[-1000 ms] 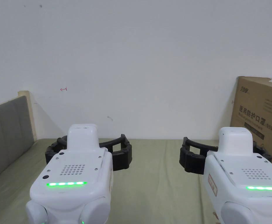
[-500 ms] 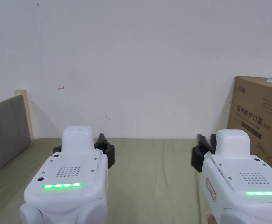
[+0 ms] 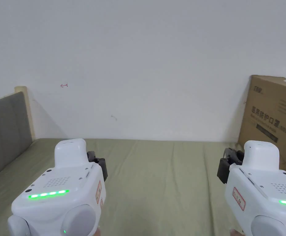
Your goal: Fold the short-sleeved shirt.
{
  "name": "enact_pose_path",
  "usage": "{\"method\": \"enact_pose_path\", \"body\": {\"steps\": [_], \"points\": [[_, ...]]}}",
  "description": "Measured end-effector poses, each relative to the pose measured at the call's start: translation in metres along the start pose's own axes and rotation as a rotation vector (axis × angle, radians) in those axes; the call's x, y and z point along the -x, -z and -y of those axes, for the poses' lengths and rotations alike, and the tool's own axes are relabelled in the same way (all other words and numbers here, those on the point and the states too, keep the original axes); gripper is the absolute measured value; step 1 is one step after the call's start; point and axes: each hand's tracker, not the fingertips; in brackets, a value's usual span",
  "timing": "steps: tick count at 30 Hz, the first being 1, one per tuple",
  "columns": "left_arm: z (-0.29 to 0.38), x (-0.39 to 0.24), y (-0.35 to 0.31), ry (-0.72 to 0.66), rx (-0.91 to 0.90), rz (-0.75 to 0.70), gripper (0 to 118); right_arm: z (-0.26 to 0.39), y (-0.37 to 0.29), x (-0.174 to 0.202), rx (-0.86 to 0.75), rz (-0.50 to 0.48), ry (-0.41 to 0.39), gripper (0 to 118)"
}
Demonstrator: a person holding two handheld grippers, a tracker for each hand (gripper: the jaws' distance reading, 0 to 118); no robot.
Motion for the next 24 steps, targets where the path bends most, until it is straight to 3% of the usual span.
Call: {"method": "enact_pose_path", "body": {"steps": [5,9,14,18,20,24], "points": [[0.004,0.048,-0.018,0.064,0.003,-0.104,0,0.017,0.02,0.055,0.06,-0.121,-0.027,0],[0.003,0.118,-0.044,0.061,-0.011,-0.278,0,0.034,0.03,0.134,0.102,-0.299,-0.049,0],[0.01,0.188,-0.082,0.032,-0.018,-0.483,0,0.055,0.023,0.232,0.139,-0.529,-0.134,0],[0.024,0.225,-0.097,0.001,0.022,-0.525,0,0.074,0.022,0.289,0.196,-0.637,-0.15,0],[0.036,0.244,-0.094,-0.01,0.107,-0.551,0,0.088,0.025,0.313,0.242,-0.66,-0.202,0],[0.079,0.302,-0.053,-0.133,0.522,-0.462,0,0.119,0.034,0.344,0.341,-0.705,-0.286,0]]}}
